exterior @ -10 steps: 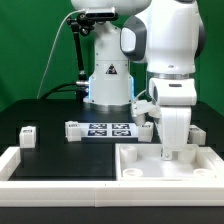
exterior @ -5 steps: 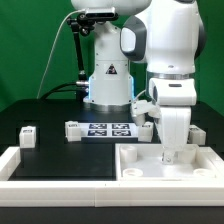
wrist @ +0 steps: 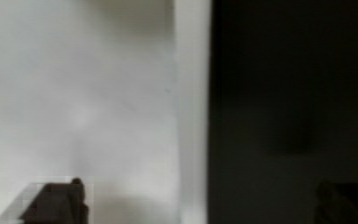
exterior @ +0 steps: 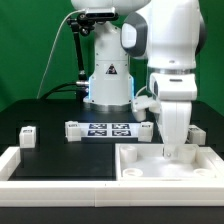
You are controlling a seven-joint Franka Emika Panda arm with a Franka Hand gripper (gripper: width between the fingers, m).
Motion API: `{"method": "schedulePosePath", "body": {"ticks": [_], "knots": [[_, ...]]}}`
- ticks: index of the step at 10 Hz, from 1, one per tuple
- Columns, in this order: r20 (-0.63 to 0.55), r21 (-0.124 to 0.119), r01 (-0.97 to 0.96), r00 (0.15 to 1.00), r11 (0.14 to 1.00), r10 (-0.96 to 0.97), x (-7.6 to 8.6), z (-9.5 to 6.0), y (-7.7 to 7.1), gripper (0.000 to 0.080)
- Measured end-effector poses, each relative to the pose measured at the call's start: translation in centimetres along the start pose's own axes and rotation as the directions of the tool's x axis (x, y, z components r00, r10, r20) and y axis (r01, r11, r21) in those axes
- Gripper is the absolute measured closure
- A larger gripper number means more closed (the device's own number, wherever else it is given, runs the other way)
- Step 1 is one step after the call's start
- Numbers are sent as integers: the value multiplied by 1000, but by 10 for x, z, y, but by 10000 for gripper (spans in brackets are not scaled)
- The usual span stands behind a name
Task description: Assemble one leg
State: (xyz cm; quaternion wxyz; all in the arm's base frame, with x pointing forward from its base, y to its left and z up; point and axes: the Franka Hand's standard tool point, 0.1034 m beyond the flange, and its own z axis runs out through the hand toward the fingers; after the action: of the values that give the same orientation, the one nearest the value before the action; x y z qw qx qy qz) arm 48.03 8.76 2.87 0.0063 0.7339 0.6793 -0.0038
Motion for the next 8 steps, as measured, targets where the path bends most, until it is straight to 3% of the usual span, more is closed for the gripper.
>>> {"method": "schedulePosePath", "body": {"ticks": [3,6,8], "knots": [[13,-24,-46,999,999,46,-2,-31,-18,151],[10,-19,-111,994,994,112,-2,-29,-18,151],[-12,-13,-381,924,924,381,-2,-26,-22,151]]}}
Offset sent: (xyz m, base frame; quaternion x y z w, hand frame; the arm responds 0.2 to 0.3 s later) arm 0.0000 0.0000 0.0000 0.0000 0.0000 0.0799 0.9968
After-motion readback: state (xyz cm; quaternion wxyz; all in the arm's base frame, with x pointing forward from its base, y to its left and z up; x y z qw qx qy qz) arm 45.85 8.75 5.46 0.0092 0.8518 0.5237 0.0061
